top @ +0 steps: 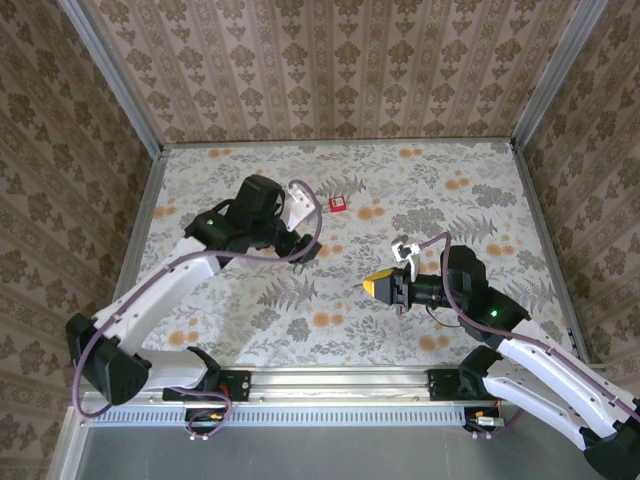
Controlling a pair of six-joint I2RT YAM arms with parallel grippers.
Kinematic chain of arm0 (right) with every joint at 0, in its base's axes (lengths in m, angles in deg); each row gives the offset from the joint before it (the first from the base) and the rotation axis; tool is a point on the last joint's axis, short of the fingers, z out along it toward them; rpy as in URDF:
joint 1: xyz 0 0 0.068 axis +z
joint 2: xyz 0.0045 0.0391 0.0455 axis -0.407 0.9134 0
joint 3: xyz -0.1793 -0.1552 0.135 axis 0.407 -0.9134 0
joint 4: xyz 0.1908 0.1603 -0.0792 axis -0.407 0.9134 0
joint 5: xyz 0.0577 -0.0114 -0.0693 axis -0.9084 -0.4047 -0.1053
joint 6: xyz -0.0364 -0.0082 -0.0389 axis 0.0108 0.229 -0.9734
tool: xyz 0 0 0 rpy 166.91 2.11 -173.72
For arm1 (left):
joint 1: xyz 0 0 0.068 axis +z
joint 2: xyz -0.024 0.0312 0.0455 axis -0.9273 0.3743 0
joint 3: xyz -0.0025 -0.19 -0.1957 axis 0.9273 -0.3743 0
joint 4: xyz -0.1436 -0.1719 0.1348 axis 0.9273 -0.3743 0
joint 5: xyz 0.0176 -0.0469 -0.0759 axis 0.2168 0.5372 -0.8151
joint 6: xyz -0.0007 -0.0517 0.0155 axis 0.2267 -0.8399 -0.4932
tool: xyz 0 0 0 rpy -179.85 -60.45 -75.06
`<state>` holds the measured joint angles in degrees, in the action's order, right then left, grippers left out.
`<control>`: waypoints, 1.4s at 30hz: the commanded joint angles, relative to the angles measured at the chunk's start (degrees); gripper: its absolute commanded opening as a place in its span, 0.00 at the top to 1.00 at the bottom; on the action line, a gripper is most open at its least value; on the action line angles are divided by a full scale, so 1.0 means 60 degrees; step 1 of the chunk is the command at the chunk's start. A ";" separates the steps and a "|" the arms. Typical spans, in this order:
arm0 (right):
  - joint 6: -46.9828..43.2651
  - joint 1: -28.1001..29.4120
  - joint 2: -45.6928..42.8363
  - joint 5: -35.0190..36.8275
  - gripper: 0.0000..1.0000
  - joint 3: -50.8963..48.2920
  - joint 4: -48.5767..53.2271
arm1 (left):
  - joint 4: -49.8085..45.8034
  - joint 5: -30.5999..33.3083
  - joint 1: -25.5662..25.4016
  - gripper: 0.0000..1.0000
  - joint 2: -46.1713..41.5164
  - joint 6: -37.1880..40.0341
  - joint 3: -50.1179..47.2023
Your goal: Unlock with the key
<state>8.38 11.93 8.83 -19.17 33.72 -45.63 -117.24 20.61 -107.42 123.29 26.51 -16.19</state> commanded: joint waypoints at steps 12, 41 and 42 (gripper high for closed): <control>-0.0202 0.0059 -0.0077 0.0941 1.00 -0.0223 0.0384 | 0.2997 0.1010 0.1051 0.26 0.3219 -0.4125 -0.2026; -0.0256 0.0059 -0.0332 0.0932 1.00 -0.0242 0.0406 | -0.0403 0.2567 0.0131 0.35 0.5557 -0.3240 0.0557; -0.0255 0.0059 -0.0366 0.0930 1.00 -0.0257 0.0421 | -0.0698 0.2610 0.0107 0.35 0.5703 -0.3189 0.0759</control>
<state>7.51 11.93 7.89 -13.88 32.71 -43.86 -111.74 33.16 -106.24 155.90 3.74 -14.50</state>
